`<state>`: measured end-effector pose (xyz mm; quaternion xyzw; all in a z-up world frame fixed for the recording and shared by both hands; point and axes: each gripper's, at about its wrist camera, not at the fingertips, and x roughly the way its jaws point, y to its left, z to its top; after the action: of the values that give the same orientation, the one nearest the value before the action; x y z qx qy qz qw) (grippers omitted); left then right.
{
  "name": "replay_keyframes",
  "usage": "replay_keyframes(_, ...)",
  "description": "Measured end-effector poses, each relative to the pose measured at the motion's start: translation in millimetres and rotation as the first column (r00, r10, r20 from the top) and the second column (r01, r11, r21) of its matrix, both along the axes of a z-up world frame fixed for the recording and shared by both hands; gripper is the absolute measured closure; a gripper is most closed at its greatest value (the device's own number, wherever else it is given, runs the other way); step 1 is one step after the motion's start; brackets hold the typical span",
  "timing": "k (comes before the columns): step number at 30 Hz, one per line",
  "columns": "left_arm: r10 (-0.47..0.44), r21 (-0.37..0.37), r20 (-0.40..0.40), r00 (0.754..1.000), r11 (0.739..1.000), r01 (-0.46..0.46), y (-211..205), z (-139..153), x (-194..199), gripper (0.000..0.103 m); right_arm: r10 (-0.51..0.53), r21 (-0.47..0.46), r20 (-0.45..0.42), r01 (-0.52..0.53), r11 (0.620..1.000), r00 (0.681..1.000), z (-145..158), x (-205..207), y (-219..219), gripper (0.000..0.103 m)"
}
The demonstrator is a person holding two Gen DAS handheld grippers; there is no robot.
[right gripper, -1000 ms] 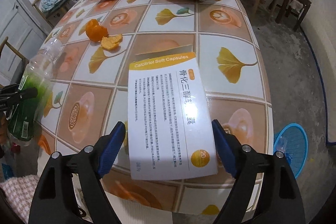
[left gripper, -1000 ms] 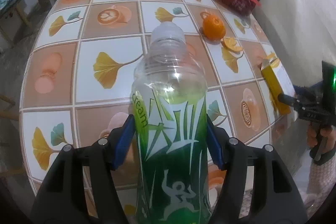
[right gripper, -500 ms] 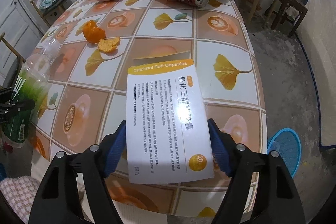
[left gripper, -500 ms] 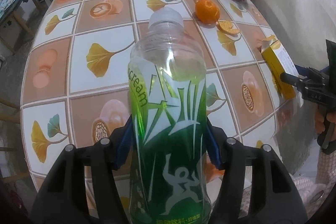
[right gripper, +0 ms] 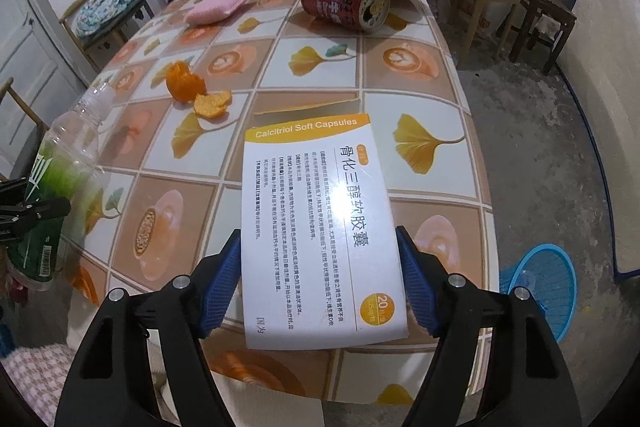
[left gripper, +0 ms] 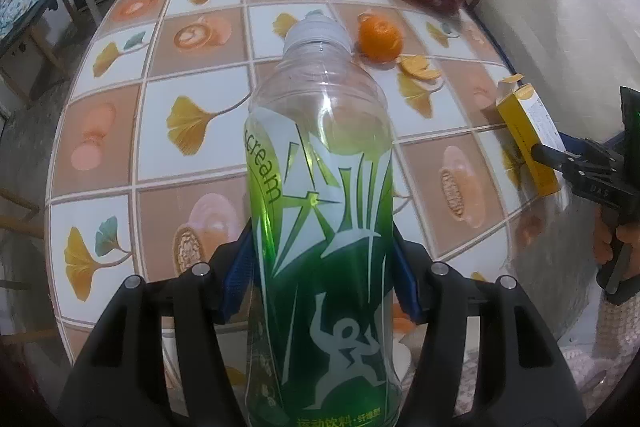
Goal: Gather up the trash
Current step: 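Carry the green bottle and capsule box over the blue wastebasket with both tools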
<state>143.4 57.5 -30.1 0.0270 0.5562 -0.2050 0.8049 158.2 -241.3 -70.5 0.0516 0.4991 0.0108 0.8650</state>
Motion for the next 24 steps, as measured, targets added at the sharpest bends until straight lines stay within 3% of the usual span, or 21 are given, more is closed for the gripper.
replay_keyframes(8, -0.066, -0.067, 0.039, 0.997, 0.995, 0.069, -35.7, 22.8, -9.4, 0.046, -0.051, 0.088, 0.077, 0.044, 0.995, 0.996, 17.5, -27.4, -24.1, 0.032)
replay_keyframes(14, -0.195, -0.119, 0.111, 0.974, 0.971, 0.208, -99.4, 42.5, -8.2, 0.046, -0.15, 0.159, 0.128, 0.129, 0.979, 0.98, 27.3, -60.3, -57.4, 0.032)
replay_keyframes(20, -0.392, -0.18, 0.101, 0.914, 0.897, 0.404, -205.7, 48.0, -10.8, 0.046, -0.324, 0.209, 0.169, 0.287, 0.935, 0.931, 26.1, -114.3, -111.3, 0.032)
replay_keyframes(24, -0.501, -0.274, 0.012, 0.865, 0.83, 0.485, -285.5, 39.3, -14.5, 0.046, -0.445, 0.223, 0.153, 0.408, 0.885, 0.883, 17.9, -151.8, -156.6, 0.032)
